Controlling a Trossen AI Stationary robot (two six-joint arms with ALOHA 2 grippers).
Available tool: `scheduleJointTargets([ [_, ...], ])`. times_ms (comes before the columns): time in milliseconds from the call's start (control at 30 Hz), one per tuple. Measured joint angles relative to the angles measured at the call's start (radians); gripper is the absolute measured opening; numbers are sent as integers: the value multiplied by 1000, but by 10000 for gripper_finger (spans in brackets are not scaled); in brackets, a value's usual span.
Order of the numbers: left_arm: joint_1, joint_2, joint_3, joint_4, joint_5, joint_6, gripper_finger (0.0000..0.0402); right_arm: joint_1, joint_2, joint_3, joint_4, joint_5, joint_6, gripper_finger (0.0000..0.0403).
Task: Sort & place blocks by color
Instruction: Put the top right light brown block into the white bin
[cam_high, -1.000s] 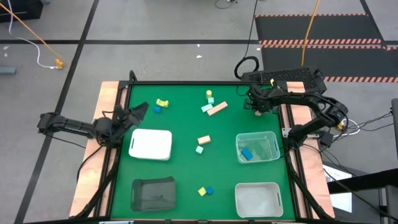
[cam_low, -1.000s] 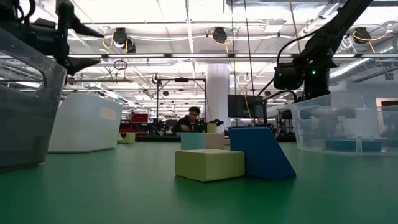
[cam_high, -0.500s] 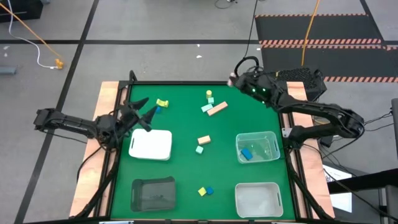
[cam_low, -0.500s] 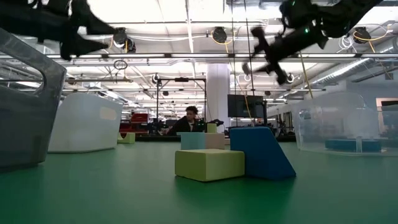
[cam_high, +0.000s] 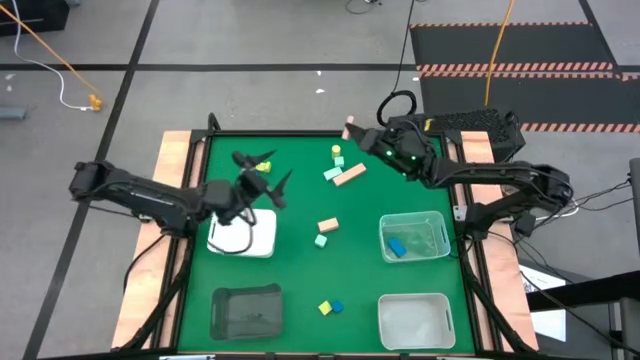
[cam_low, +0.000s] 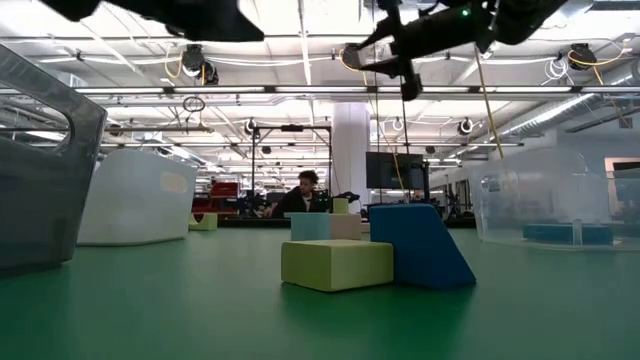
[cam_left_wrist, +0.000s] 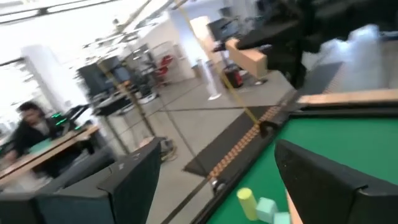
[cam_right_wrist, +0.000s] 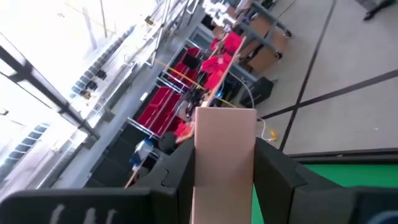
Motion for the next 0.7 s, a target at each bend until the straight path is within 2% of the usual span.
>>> scheduleJointTargets([
  [100,31,87,71,45,-36,3,312,20,49,50,0,-21,-1,109],
  [367,64,263,251,56,-36,13,312,68,163,173,1,-113,10,109],
  [500,49,294,306,54,-34,1,312,73,174,199,-8,-131,9,109],
  [700,40,292,330,49,33,-88,312,78,174,199,9,-133,7,109],
])
